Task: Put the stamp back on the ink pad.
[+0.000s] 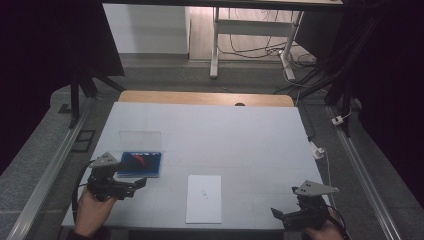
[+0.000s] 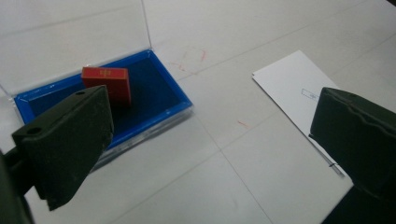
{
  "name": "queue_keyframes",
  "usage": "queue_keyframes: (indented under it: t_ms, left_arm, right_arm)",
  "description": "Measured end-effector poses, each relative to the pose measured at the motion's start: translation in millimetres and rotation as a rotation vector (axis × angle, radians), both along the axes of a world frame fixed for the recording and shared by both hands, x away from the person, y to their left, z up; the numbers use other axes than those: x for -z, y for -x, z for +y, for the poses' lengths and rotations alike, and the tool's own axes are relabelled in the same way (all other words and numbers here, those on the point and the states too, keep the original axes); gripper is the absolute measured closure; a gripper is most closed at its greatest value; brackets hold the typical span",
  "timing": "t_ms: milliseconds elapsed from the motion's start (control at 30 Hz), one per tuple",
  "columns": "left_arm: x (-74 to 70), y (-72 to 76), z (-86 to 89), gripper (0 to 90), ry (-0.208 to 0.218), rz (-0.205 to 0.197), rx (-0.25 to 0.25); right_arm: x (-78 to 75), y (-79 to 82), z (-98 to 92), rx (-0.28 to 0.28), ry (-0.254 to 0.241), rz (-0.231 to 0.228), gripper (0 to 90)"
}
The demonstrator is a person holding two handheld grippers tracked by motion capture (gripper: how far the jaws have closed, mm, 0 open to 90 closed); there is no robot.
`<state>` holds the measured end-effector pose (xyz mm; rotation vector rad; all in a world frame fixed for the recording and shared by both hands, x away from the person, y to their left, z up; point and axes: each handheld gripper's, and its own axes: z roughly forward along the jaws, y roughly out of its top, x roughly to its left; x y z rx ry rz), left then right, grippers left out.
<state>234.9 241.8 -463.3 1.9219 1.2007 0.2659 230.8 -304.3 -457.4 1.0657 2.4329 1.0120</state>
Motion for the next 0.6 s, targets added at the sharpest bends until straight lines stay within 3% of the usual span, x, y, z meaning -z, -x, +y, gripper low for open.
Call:
queue_keyframes:
  t_ms: [600]
  left_arm:
    - [10.0,42.8,16.3,0.0,0.029,0.016,-0.005]
  right_arm:
    - [-0.1,-0.4,-0.1,0.017,-0.001,0.002,0.0]
